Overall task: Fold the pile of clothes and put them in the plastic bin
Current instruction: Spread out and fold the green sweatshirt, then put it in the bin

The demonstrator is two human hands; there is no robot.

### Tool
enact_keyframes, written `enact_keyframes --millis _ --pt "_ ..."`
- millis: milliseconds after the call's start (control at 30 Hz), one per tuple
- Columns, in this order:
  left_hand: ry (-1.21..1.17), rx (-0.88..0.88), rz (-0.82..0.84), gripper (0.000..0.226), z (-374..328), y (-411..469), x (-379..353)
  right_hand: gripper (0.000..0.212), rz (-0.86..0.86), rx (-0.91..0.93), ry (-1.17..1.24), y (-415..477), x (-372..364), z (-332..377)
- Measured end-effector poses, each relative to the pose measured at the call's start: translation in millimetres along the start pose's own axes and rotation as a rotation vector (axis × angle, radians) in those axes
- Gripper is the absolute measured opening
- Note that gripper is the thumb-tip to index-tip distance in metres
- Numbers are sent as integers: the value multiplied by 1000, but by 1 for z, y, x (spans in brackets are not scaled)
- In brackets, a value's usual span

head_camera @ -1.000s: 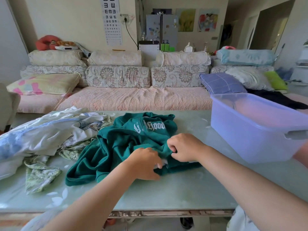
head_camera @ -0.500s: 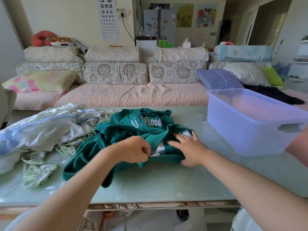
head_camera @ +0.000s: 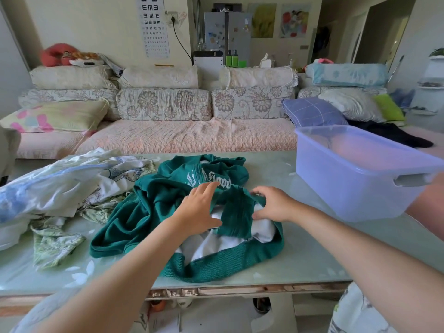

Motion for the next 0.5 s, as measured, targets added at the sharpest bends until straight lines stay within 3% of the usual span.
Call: enact_keyframes --millis 67,100,167,233,300,333,367,433,500 --pt "60 53 49 107 6 3 -10 43 -85 50 -128 -3 7 11" --pt "106 40 41 100 5 5 -11 34 -205 104 -223 -7 14 19" --pt "87 -41 -107 70 -4 8 0 37 -587 267 -344 -19 30 36" --pt "6 -90 -308 65 -13 9 24 28 -881 377 -440 -32 45 46" --pt "2 -114 -326 67 -18 7 44 22 -926 465 -588 -33 50 46" --pt "-25 -92 -212 63 -17 6 46 29 -811 486 -627 -30 49 43" --pt "-66 -38 9 56 -15 3 39 35 -597 463 -623 -25 44 38" --pt "-56 55 578 45 -13 -16 12 28 36 260 -529 -22 21 24" --pt "-53 157 934 48 -13 -34 -8 11 573 78 -363 -37 -4 16"
Point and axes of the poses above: each hand's wrist, its own y-axis towards the middle knuckle, its own x-axis out of the back of the hand, z = x × y, the point moved 5 cm from there along y, towards the middle knuckle, and after that the axes turned 9 degrees about -y, right-handed, at the moved point
